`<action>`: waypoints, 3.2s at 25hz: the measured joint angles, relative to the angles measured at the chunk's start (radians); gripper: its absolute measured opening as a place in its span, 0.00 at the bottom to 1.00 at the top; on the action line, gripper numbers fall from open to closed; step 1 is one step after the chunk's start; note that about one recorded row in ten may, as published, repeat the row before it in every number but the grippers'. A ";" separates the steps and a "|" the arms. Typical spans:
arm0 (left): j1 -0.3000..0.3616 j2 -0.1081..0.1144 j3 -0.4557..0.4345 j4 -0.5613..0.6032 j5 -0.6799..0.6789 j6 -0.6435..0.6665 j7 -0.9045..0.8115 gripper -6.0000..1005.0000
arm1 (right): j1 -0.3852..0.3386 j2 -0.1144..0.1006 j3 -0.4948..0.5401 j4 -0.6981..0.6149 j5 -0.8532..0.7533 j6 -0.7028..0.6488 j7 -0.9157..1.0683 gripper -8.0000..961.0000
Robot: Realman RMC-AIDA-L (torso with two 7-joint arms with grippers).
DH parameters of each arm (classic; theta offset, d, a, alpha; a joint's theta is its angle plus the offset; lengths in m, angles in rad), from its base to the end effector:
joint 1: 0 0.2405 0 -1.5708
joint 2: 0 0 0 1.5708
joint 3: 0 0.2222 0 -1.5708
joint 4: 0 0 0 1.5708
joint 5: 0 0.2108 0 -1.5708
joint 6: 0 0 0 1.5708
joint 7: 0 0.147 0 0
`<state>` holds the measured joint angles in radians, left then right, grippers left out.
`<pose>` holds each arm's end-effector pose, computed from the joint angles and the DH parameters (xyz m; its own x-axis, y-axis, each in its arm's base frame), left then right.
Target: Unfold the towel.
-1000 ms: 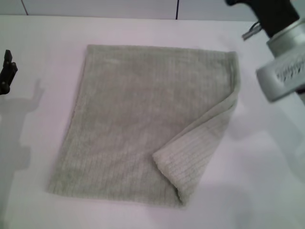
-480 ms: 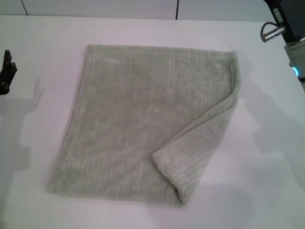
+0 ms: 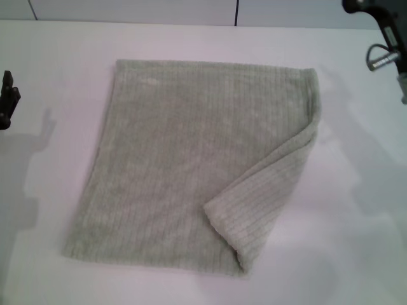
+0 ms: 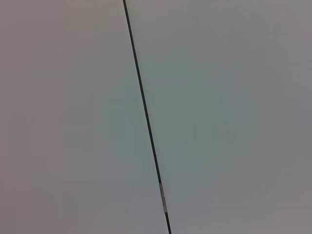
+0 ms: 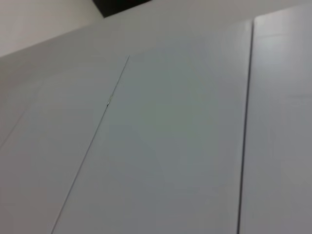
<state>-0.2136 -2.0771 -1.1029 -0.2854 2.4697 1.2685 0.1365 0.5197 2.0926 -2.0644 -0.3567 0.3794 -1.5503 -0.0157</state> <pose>-0.3295 0.2735 0.0276 0.8410 -0.1135 0.5290 0.5372 0.0600 -0.8413 0.1599 0.3267 0.0120 0.5032 0.6222 -0.5997 -0.4477 -0.4059 -0.7967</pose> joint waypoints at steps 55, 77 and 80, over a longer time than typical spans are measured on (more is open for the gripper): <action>-0.063 0.008 -0.035 -0.037 -0.002 -0.074 -0.002 0.86 | -0.023 -0.021 0.326 -1.044 -0.041 1.992 0.025 0.84; -0.074 0.014 -0.024 -0.067 0.024 -0.134 -0.002 0.86 | 0.290 -0.031 0.773 -1.042 0.305 2.946 -0.290 0.84; -0.047 0.033 -0.026 -0.187 0.089 -0.286 -0.001 0.86 | 0.308 -0.028 0.770 -1.029 0.292 2.988 -0.289 0.84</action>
<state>-0.2604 -2.0440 -1.1291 -0.4728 2.5586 0.9821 0.1350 0.8273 2.0649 -1.2940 -1.3859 0.6718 1.4380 -0.3042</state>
